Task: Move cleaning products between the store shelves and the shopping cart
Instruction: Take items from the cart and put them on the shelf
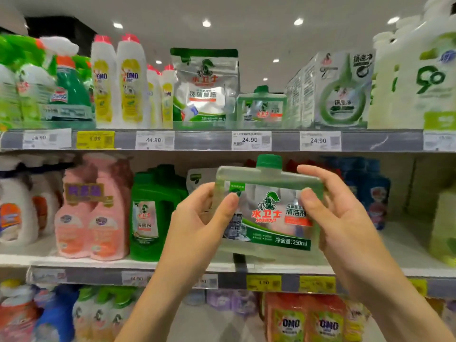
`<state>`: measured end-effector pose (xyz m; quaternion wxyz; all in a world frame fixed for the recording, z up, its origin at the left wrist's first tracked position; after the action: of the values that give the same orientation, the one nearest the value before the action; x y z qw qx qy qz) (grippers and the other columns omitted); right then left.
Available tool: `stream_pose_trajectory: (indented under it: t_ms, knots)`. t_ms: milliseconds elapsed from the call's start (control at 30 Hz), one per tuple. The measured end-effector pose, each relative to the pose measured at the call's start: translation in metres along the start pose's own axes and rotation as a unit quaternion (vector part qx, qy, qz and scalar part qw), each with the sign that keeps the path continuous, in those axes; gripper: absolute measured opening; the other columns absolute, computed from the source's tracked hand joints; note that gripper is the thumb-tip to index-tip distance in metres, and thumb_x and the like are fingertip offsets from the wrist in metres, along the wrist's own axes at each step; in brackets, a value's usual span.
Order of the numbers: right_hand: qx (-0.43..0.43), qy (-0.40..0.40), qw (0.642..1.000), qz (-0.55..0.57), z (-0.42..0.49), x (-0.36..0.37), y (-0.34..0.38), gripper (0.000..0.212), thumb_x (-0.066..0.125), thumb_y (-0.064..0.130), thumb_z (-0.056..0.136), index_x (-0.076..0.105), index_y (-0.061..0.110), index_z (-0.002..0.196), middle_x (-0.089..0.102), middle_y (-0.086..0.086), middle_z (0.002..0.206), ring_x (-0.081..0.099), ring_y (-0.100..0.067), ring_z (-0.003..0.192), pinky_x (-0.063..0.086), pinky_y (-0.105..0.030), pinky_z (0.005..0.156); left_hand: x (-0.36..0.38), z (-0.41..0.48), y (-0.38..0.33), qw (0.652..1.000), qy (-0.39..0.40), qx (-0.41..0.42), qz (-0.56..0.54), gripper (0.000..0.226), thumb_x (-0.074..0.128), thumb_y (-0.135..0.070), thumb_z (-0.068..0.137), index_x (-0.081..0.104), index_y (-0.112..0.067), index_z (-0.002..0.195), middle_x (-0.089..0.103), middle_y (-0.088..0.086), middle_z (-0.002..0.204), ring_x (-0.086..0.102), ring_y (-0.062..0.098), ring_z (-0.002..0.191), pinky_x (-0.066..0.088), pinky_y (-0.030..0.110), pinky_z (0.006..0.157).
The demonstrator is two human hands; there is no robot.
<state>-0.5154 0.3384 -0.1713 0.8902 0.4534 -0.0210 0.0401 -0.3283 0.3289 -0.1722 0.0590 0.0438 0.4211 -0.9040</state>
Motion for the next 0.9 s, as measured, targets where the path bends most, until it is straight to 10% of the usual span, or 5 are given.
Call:
stream_pose_trajectory:
  t_ms: [200, 633, 767, 900]
  knots:
    - [-0.075, -0.063, 0.995, 0.022, 0.068, -0.012, 0.002, 0.031, 0.052, 0.027, 0.086, 0.061, 0.032, 0.116, 0.073, 0.001, 0.103, 0.072, -0.014, 0.086, 0.058, -0.028, 0.065, 0.015, 0.077, 0.002, 0.995, 0.019, 0.095, -0.021, 0.022, 0.058, -0.030, 0.089, 0.065, -0.025, 0.109, 0.073, -0.015, 0.096, 0.069, 0.000, 0.089, 0.050, 0.010, 0.072]
    - [-0.255, -0.040, 0.961, -0.094, 0.214, -0.024, 0.062, 0.022, 0.040, 0.012, 0.103, 0.045, 0.014, 0.125, 0.063, -0.002, 0.095, 0.067, -0.012, 0.082, 0.058, -0.030, 0.071, 0.037, 0.217, -0.032, 0.942, 0.021, 0.290, 0.166, 0.077, 0.055, -0.037, 0.089, 0.019, -0.010, 0.152, 0.045, 0.003, 0.145, 0.042, 0.014, 0.135, 0.037, 0.038, 0.112]
    - [-0.208, 0.005, 0.969, -0.131, 0.241, -0.025, 0.047, 0.018, 0.040, 0.013, 0.103, 0.045, 0.018, 0.120, 0.059, -0.003, 0.103, 0.066, -0.015, 0.088, 0.059, -0.048, 0.082, 0.041, 0.230, -0.023, 0.935, -0.026, 0.260, 0.240, 0.086, 0.062, -0.022, 0.092, 0.002, -0.013, 0.154, 0.020, 0.003, 0.158, 0.016, 0.007, 0.142, 0.008, 0.006, 0.109]
    - [-0.154, 0.057, 0.975, -0.148, 0.249, -0.027, 0.033, 0.024, 0.039, 0.014, 0.103, 0.042, 0.014, 0.126, 0.058, -0.003, 0.099, 0.066, -0.011, 0.083, 0.059, -0.037, 0.079, 0.050, 0.237, -0.019, 0.920, 0.007, 0.239, 0.311, 0.079, 0.060, -0.025, 0.093, 0.010, -0.017, 0.153, 0.010, 0.002, 0.157, 0.020, 0.005, 0.135, -0.002, -0.009, 0.092]
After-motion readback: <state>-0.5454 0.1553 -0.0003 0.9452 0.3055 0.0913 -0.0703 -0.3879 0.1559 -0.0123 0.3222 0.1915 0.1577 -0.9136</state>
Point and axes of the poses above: each hand's wrist, its own z-axis towards the middle knuckle, its own x-axis out of the palm, y = z × x, the point moved 6 cm from there along z, towards the middle knuckle
